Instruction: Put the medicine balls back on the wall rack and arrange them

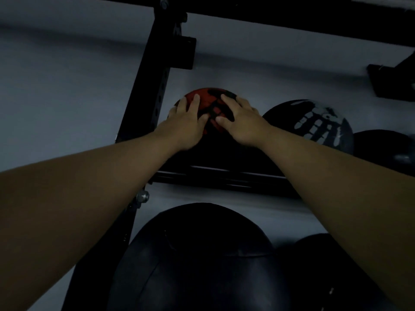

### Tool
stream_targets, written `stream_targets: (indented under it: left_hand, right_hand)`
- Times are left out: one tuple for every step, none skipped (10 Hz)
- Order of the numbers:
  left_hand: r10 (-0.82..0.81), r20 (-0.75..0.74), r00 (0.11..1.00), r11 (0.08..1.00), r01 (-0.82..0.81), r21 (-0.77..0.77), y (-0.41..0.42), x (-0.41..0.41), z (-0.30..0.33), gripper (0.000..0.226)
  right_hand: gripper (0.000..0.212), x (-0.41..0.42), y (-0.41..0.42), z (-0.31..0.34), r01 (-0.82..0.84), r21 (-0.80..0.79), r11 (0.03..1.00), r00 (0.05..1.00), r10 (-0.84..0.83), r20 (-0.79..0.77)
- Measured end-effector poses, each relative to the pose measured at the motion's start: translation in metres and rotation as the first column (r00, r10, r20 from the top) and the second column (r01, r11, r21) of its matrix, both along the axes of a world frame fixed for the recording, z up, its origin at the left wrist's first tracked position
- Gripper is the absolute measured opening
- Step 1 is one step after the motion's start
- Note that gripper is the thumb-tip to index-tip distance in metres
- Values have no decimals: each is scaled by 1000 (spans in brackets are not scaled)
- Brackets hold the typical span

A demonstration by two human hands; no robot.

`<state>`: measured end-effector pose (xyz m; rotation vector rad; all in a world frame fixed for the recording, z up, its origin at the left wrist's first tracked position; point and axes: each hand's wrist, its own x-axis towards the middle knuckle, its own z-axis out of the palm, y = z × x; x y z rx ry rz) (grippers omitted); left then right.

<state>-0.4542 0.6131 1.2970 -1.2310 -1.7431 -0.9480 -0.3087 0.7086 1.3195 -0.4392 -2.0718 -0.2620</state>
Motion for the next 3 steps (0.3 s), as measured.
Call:
stream_targets:
  left_hand:
    - [99,-29,995,984,-102,-143,-12,7,-23,82]
    - [133,-26,991,962,-135,-238,-26,23,-43,83]
    - [127,-73,989,941,-144,-308,-38,47,-61,75]
  right_hand:
    - [83,21,-6,-21,48,-56,997,994,-43,97]
    - [78,37,-13,-45,49,-69,996,988,-38,150]
    - [69,58,-23,-65,51,-52,997,982,-41,183]
